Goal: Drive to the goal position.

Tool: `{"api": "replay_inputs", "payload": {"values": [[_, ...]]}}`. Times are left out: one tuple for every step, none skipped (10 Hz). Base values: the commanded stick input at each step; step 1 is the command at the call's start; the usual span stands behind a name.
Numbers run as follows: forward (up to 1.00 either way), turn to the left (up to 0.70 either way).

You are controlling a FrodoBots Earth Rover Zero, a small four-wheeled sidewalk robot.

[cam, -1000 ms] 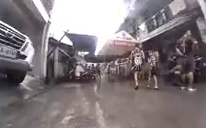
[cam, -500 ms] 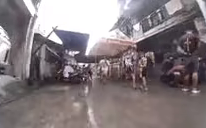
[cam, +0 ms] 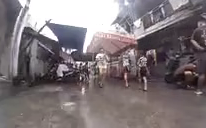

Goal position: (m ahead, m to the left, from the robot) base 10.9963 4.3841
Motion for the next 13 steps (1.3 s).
{"api": "replay_inputs", "payload": {"values": [[0.99, 0.0], [0.99, -0.19], [0.99, -0.39], [0.99, -0.18], [0.99, 0.0], [0.99, 0.0], [0.0, 0.0], [0.0, 0.0], [-0.22, 0.0], [-0.99, 0.0], [0.0, 0.0], [0.0, 0.0], [0.0, 0.0]]}}
